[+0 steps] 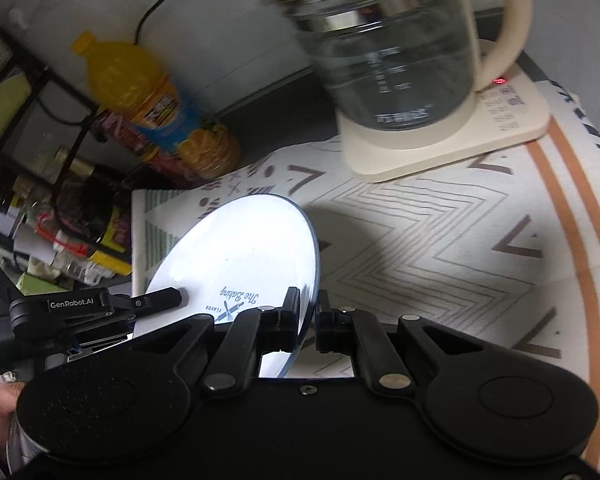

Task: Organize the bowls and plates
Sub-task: 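Lift the 'BAKERY' plate with both grippers and carry it to the plate stack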

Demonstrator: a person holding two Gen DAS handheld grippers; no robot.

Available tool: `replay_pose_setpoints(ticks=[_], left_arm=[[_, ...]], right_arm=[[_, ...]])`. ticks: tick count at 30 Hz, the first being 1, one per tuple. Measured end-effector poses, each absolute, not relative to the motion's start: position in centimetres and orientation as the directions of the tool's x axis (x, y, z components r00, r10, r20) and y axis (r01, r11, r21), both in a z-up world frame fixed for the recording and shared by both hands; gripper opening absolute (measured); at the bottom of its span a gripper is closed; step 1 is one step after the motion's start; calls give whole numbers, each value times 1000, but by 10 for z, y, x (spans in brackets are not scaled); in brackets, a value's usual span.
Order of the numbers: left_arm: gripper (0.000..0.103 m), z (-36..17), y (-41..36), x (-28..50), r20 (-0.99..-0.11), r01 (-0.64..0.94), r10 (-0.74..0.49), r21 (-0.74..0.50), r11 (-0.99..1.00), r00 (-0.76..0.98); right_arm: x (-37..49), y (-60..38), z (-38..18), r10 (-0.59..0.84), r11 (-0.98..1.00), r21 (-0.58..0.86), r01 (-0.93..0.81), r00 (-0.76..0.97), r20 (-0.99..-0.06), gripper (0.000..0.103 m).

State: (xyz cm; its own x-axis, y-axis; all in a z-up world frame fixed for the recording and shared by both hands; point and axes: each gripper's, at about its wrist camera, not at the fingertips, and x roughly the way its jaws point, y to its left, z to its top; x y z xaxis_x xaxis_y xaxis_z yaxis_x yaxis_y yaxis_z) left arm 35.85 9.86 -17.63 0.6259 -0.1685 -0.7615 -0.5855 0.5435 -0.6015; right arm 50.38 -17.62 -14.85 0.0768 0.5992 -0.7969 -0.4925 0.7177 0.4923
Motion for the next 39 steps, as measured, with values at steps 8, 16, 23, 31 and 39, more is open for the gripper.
replay_pose_setpoints(ticks=[8, 16, 23, 31, 39], left_arm=[[9, -172, 112, 324, -767, -626, -103, -587, 513, 634], [9, -170, 127, 291, -762, -660, -51, -590, 465, 645], [9, -166, 141, 262, -760, -687, -3, -589, 425, 650], [9, -170, 150, 224, -763, -722, 43, -590, 361, 645], [9, -178, 156, 190, -772, -751, 78, -583, 310, 631]], right_arm=[[483, -153, -147, 619, 664, 500, -556, 33, -785, 8], [466, -130, -144, 632, 611, 508, -607, -13, -775, 8], [449, -109, -143, 638, 565, 515, -644, -54, -768, 8], [430, -85, -146, 638, 509, 526, -681, -112, -762, 8], [409, -62, -149, 622, 464, 525, -714, -160, -767, 8]])
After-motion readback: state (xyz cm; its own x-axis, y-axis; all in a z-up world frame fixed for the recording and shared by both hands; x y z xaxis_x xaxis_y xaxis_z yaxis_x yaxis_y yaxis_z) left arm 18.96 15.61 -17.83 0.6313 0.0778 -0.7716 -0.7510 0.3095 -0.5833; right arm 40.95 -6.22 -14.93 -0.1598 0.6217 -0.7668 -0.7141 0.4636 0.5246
